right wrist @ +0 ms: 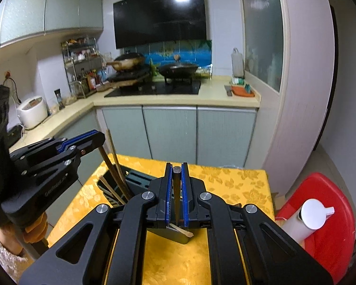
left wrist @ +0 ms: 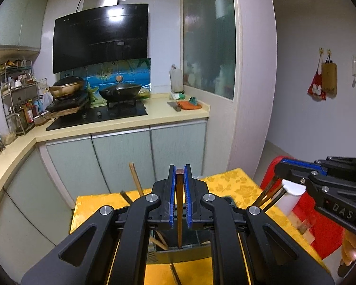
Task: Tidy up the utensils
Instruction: 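Lower the chopsticks into the holder and open both tools, then withdraw both tools from the holder toward the last two chopsticks on the cloth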
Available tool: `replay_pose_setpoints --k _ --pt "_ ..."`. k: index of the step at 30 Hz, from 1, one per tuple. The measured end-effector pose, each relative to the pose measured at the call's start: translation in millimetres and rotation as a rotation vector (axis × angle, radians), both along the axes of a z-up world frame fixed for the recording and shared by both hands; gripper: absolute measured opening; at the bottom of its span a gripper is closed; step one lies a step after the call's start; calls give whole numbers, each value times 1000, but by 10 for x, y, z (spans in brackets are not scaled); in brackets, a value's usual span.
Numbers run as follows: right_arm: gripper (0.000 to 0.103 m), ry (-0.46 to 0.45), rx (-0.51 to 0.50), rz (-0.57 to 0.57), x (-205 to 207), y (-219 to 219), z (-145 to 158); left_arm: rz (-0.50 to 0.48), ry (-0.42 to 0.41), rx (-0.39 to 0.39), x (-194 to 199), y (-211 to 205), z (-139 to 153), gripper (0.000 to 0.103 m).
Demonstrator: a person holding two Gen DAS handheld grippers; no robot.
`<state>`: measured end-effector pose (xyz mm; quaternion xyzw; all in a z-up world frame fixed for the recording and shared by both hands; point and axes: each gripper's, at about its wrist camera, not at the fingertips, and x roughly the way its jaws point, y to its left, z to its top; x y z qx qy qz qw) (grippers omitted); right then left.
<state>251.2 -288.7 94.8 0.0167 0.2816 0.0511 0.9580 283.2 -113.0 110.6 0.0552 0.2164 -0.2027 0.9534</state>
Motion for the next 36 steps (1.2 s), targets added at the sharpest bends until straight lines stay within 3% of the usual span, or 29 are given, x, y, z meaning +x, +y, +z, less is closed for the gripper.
replay_pose_setpoints --k 4,11,12,13,15,16,17,25,36 --pt "8 31 9 -6 100 10 -130 12 32 10 69 -6 -156 7" --pt "10 46 53 -4 162 -28 -203 20 45 -13 77 64 -144 8" --pt "10 46 54 -8 161 -27 -210 20 50 -17 64 64 -132 13" --pt "14 46 51 -10 169 -26 -208 21 55 -22 64 83 -123 26" --pt "33 39 61 -16 159 -43 -202 33 42 -38 40 140 -100 41" --pt "42 32 67 -26 143 -60 -200 41 28 -38 29 157 -93 44" --pt "45 25 71 -32 128 -70 -194 45 18 -34 11 170 -89 46" --pt "46 -18 43 -42 -48 -55 -123 56 -10 -25 -184 334 -96 70" --pt "47 -66 7 -66 -453 -28 -257 98 16 -26 -493 667 -381 79"
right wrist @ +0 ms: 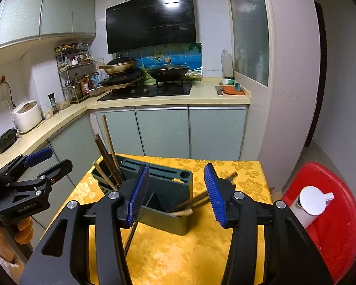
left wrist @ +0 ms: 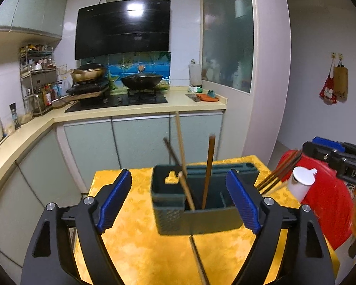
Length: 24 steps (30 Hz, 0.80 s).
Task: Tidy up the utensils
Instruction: 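Withdraw both tools from the holder toward the last two chopsticks on the cloth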
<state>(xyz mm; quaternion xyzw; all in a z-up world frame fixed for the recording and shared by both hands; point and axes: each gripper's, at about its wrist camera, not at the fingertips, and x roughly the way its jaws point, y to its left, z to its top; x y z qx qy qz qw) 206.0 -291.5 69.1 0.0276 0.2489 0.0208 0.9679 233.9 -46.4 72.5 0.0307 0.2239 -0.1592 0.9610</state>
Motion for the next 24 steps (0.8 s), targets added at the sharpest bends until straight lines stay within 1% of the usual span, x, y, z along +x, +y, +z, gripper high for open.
replay_pose_setpoints --k 3,4,5,8,13,17,20,24 --pt "47 -4 -11 -13 -129 12 -111 14 8 16 -124 69 -131 80" --pt "48 -5 -11 -13 -167 18 -146 16 12 19 -155 86 -173 80" --pt "52 -7 -13 -14 -203 20 -181 17 18 23 -190 101 -214 80" --pt "55 -16 -28 -14 -336 56 -306 25 29 35 -304 143 -346 80" --pt "59 -15 -35 -8 -569 97 -539 41 54 21 -542 225 -576 84" --pt "59 0 -39 -13 -732 116 -743 59 68 17 -730 256 -767 85" --pt "59 21 -21 -15 -813 112 -880 62 91 16 -834 265 -903 85" --pt "60 46 -23 -31 -945 146 -1082 62 126 20 -932 267 -1076 85"
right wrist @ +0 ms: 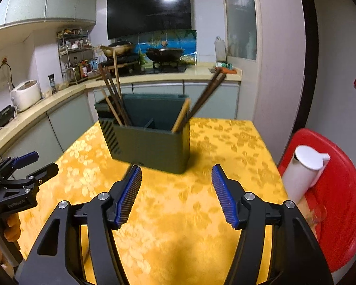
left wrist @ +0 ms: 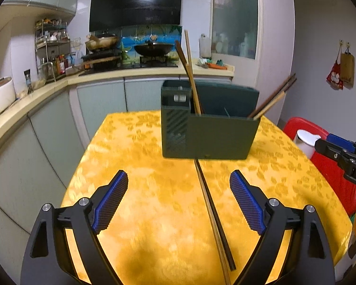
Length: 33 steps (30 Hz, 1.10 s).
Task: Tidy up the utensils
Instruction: 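Withdraw both tools from the holder toward the last two chopsticks on the cloth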
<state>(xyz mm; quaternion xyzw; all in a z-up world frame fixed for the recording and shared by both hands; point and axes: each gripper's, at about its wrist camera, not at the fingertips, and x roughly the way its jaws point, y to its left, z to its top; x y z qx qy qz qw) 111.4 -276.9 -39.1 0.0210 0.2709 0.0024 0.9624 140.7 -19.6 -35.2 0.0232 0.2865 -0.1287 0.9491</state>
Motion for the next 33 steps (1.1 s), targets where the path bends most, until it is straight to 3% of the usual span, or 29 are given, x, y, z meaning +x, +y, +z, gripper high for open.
replay_pose_setpoints --k 5,12,24,33 --pt "59 15 10 -17 -145 10 -172 -6 53 -26 -108 18 -165 85" --pt "59 32 4 -28 -348 48 -355 -12 78 -6 -337 -14 -359 85" --pt "59 51 -18 1 -550 182 -534 -49 150 53 -741 -139 -814 85" --pt "59 57 -46 15 -568 257 -594 -59 201 122 -778 -233 -1058 85"
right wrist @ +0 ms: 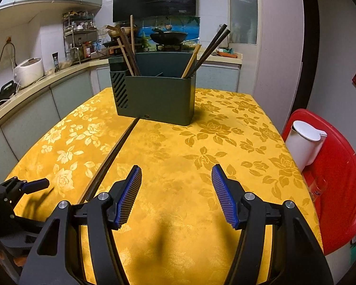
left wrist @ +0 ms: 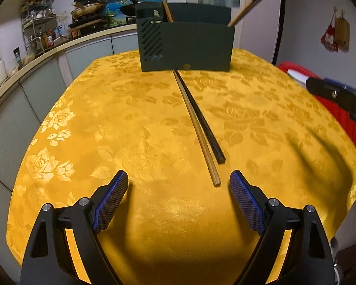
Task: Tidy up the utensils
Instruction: 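Withdraw both tools from the holder toward the last two chopsticks on the cloth, then close the left tool on the light wooden chopstick while the right tool grasps the dark chopstick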
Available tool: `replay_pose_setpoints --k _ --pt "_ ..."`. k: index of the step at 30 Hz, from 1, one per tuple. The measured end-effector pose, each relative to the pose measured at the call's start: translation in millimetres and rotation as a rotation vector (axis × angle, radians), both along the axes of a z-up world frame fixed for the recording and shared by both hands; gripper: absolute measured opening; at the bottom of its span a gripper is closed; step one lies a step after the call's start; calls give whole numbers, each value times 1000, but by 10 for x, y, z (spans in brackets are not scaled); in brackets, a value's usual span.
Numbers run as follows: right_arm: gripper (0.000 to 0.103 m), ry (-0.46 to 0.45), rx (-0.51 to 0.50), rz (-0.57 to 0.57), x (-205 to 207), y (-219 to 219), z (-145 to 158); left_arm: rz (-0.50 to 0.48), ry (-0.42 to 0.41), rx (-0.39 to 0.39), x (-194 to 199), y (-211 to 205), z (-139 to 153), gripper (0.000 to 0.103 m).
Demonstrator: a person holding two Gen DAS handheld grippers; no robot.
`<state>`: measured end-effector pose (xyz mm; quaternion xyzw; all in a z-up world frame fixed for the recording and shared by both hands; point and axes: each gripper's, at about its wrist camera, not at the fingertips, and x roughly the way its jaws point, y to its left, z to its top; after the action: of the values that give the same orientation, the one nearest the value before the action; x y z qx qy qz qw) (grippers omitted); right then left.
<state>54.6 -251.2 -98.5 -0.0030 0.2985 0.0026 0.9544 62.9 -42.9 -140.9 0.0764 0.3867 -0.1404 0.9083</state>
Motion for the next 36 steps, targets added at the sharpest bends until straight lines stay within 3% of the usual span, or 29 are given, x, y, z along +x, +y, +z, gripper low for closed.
replay_pose_setpoints --k 17,28,36 --pt "59 85 -8 80 44 285 -294 97 -2 -2 142 255 -26 83" --pt "59 151 -34 242 153 805 -467 96 14 -40 266 513 20 56" --pt "59 192 -45 307 262 1013 -571 93 30 -61 305 586 33 51"
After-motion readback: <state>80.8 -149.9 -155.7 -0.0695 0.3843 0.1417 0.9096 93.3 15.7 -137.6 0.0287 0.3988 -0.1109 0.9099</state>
